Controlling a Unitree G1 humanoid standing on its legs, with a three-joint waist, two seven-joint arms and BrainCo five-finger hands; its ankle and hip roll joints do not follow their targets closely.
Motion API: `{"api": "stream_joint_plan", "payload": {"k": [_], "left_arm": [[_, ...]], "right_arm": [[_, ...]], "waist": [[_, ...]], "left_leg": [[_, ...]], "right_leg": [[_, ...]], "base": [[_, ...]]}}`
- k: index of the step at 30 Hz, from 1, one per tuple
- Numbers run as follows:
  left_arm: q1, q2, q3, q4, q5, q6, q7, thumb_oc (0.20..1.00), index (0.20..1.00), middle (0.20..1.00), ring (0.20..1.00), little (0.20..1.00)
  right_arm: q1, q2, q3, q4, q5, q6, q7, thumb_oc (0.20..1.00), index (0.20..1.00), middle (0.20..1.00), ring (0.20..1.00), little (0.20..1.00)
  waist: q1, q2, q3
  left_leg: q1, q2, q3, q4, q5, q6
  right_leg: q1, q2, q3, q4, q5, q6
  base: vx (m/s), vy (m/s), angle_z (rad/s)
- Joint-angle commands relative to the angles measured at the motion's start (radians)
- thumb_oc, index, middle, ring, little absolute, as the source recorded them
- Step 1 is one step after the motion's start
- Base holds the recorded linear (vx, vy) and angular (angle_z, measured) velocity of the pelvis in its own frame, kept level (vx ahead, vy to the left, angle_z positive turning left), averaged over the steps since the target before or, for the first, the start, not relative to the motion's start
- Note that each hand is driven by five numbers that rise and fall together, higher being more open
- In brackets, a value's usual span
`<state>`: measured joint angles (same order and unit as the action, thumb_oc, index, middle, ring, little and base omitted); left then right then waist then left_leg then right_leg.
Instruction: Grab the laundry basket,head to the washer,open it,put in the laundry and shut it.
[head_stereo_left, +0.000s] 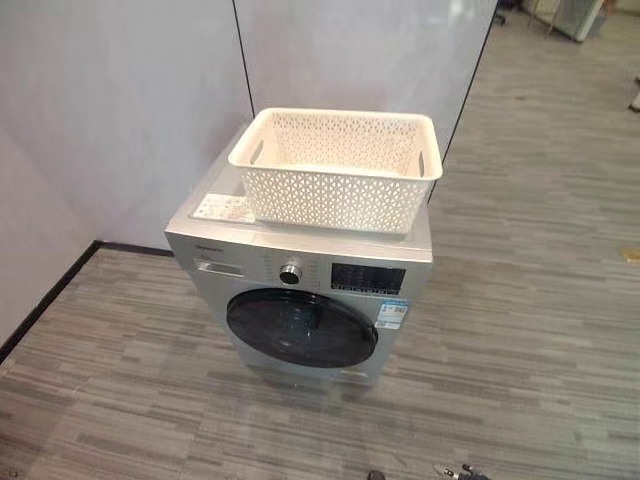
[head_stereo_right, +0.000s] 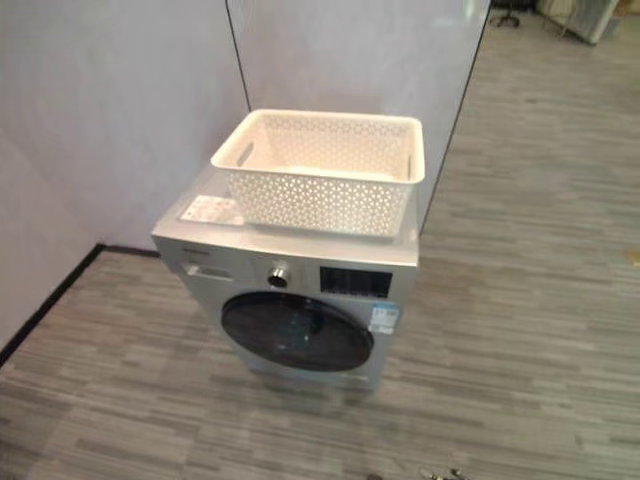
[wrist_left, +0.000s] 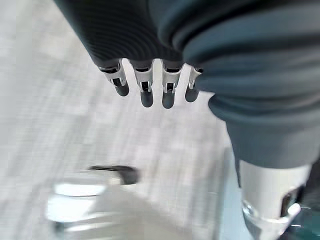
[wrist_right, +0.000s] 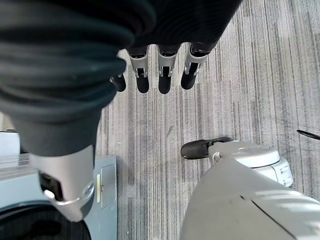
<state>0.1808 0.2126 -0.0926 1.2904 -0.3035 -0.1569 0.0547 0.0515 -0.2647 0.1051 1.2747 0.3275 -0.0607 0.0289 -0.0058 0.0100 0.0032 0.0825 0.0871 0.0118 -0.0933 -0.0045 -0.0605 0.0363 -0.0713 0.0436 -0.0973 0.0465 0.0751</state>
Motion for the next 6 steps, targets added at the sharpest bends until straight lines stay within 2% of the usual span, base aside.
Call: {"api": "stream_joint_plan", "payload": {"k": [1, 6], "left_arm": [[-0.076, 0.01, 0.003, -0.028, 0.021, -0.02, -0.01, 1.0, 1.0, 1.0, 1.0, 1.0], [-0.086, 0.019, 0.001, -0.058, -0.006, -0.027, -0.013, 1.0, 1.0, 1.0, 1.0, 1.0]], "right_arm": [[-0.011, -0.018, -0.008, 0.0, -0.009, 0.006, 0.007, 1.0, 1.0, 1.0, 1.0, 1.0], [-0.008, -0.012, -0.002, -0.004, 0.002, 0.007, 0.005, 1.0, 1.0, 1.0, 1.0, 1.0]], "waist": [[0.008, -0.024, 0.01], [0.009, -0.03, 0.004]], "left_leg": [[-0.048, -0.019, -0.049, 0.006, 0.006, 0.013], [-0.041, -0.021, -0.058, 0.006, 0.003, 0.017]], "right_leg": [[0.048, -0.025, -0.013, 0.035, -0.094, 0.04], [0.055, -0.031, -0.024, 0.035, -0.092, 0.043]], "base": [[0.0, 0.0, 0.0], [0.0, 0.0, 0.0]]}}
